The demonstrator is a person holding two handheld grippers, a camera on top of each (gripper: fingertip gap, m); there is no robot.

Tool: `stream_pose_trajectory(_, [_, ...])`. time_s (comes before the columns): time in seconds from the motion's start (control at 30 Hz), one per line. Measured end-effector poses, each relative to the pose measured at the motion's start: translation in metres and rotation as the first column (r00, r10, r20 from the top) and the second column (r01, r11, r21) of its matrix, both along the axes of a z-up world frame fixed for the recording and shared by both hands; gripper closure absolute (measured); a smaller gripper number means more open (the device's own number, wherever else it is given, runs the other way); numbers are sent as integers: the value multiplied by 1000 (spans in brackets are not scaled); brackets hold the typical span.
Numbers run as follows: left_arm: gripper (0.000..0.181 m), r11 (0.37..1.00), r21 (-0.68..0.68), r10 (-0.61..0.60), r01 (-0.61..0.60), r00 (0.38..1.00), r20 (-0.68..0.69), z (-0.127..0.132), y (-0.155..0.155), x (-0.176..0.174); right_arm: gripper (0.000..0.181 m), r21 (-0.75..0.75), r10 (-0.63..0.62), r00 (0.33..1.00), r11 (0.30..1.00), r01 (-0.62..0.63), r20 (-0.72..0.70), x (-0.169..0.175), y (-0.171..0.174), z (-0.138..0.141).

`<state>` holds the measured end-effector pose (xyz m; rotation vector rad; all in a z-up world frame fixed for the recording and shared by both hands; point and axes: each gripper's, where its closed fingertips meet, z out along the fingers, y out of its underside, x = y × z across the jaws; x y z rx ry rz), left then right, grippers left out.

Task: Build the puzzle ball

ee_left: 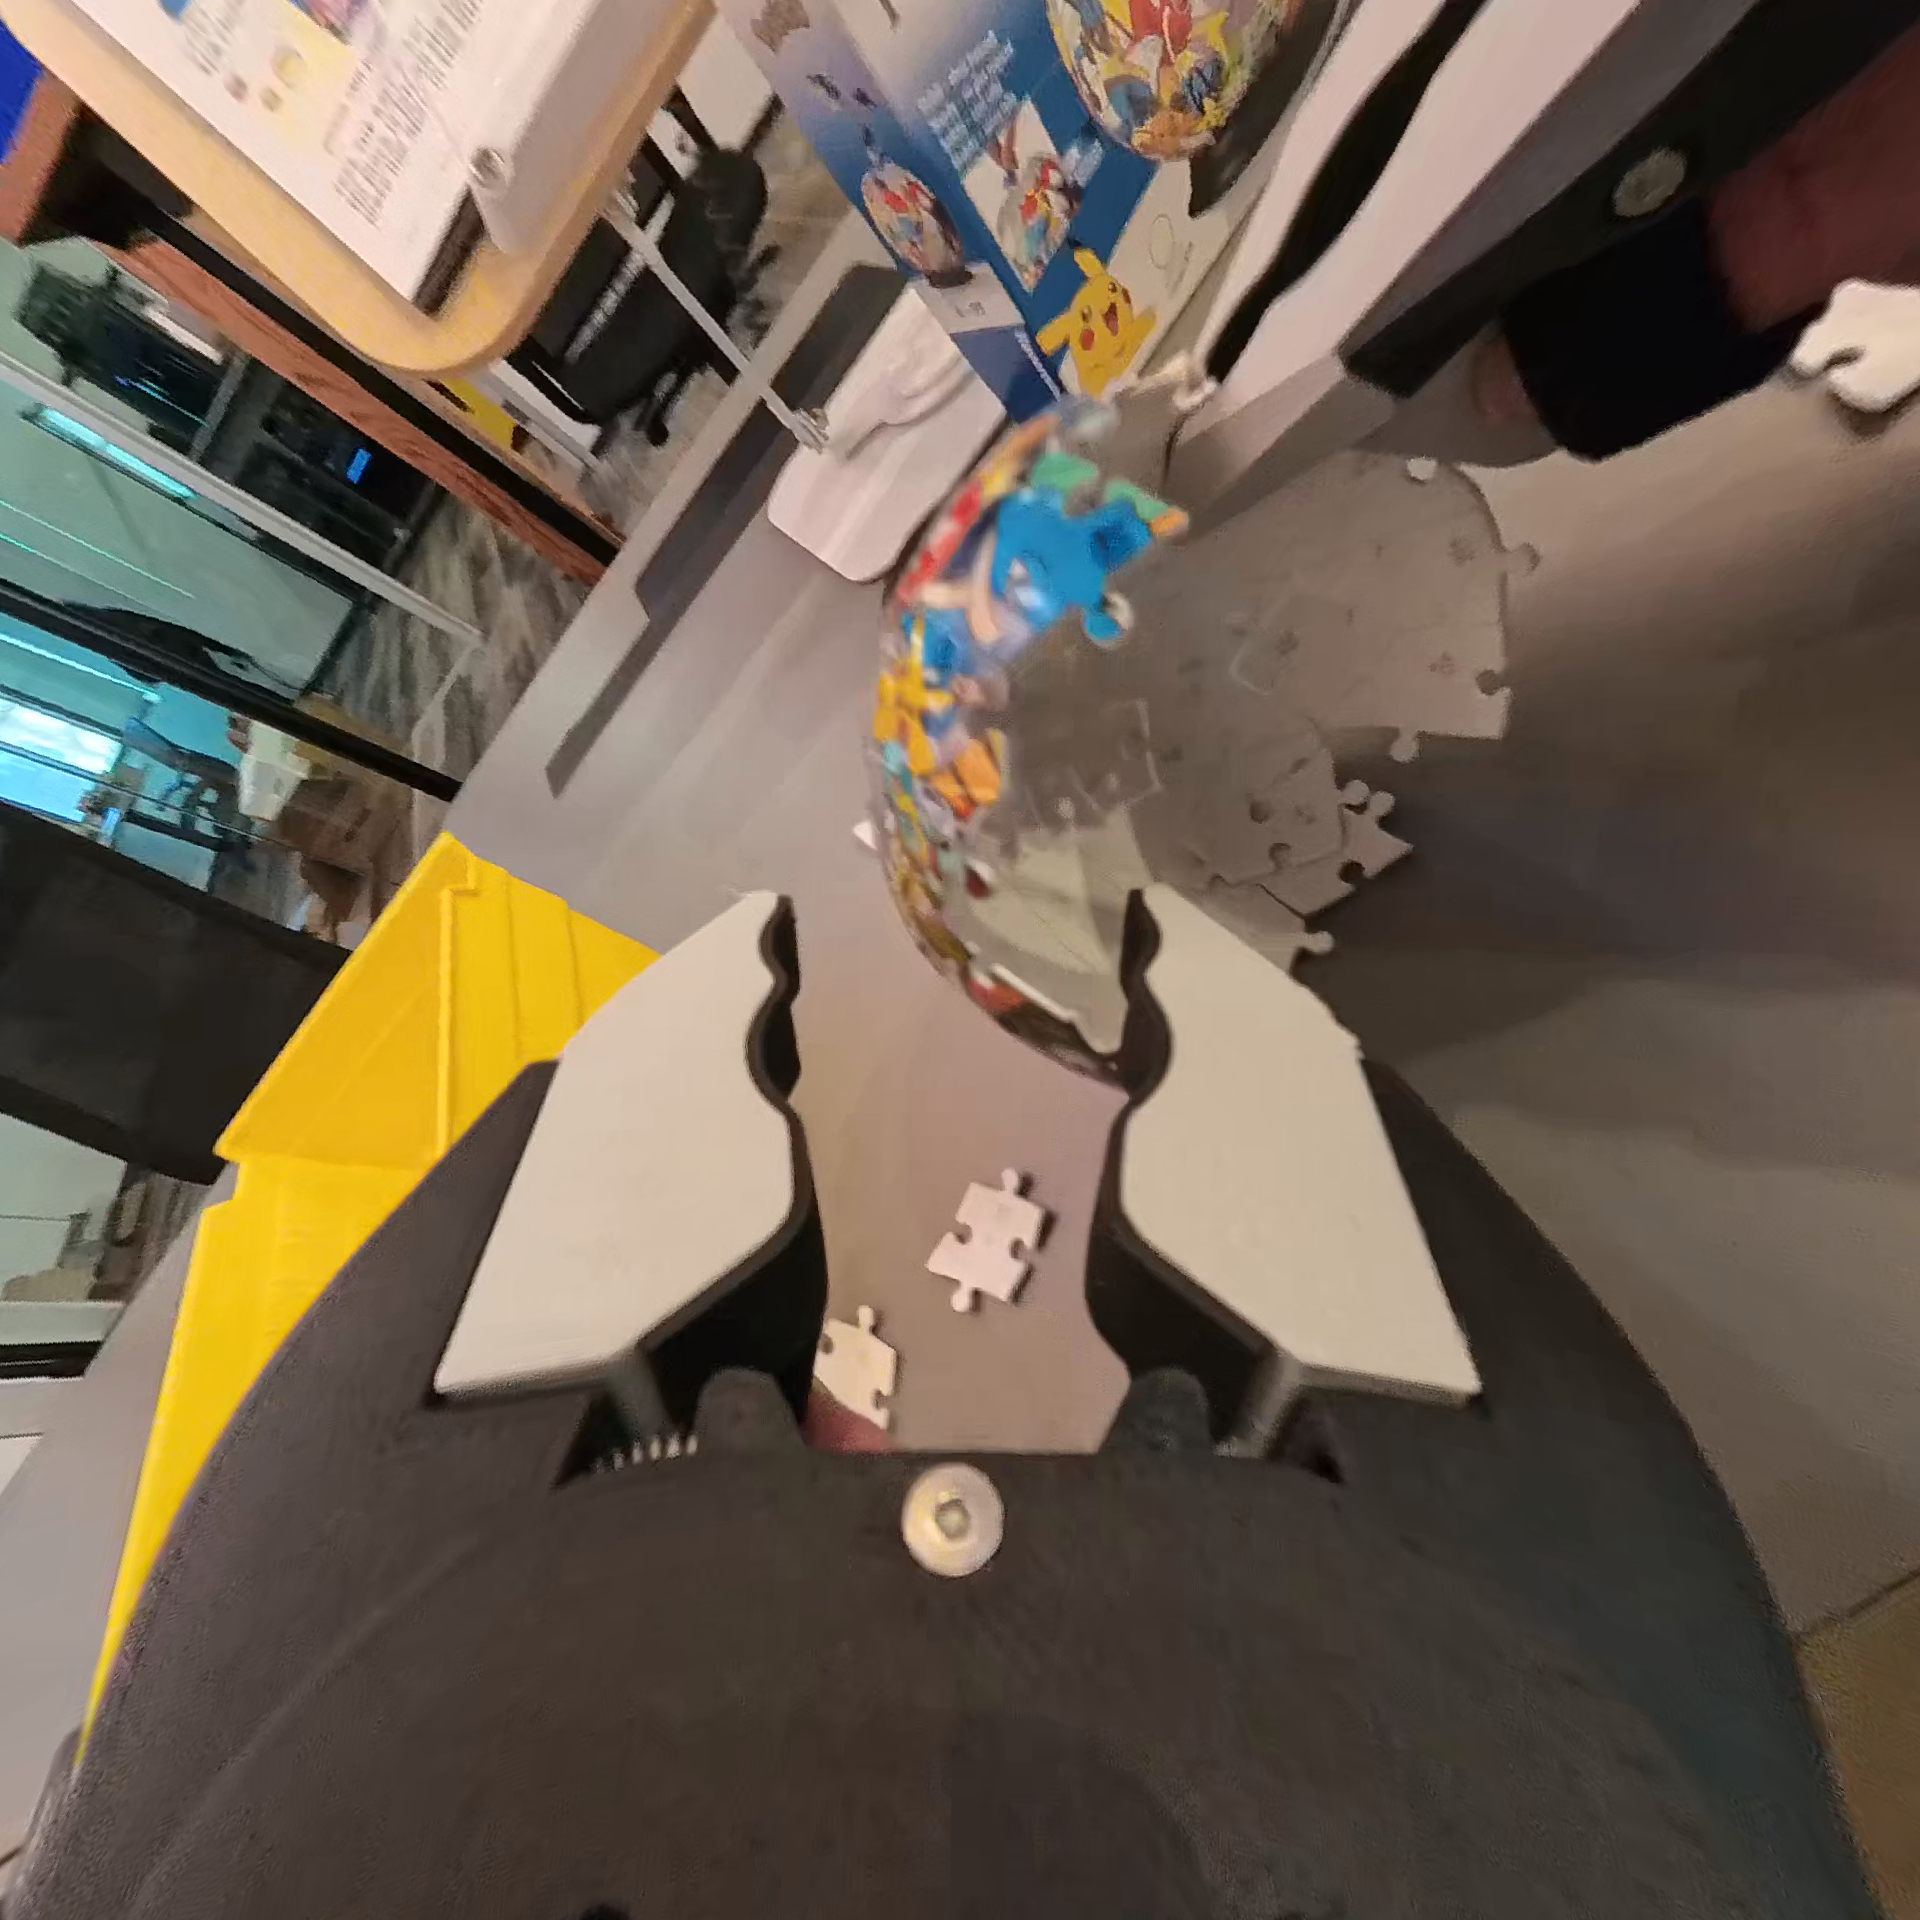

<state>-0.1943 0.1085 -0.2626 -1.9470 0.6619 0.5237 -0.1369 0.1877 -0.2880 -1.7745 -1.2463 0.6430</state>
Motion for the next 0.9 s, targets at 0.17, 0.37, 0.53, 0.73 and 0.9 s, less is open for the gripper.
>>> stream_pose_trajectory(0.17, [120,1000,-19,6,-6,1000,2,-6,4,3,181,-1,0,1000,1000,0,-5,0,0,-1])
stream_pose_trajectory(0.37, [138,996,-7,86,-87,995,-41,-6,18,-6,180,15,-38,999,999,38,-24,1,5,1])
stream_pose_trajectory(0.53, [155,990,51,137,-134,988,-71,-1,25,-18,179,25,-76,995,997,78,-61,0,11,7])
stream_pose_trajectory(0.73, [167,976,130,186,-176,980,-67,8,33,-25,178,44,-100,989,993,106,-111,-1,19,15])
stream_pose_trajectory(0.9, [166,970,173,190,-173,978,-81,10,35,-21,178,32,-107,984,993,113,-146,0,23,13])
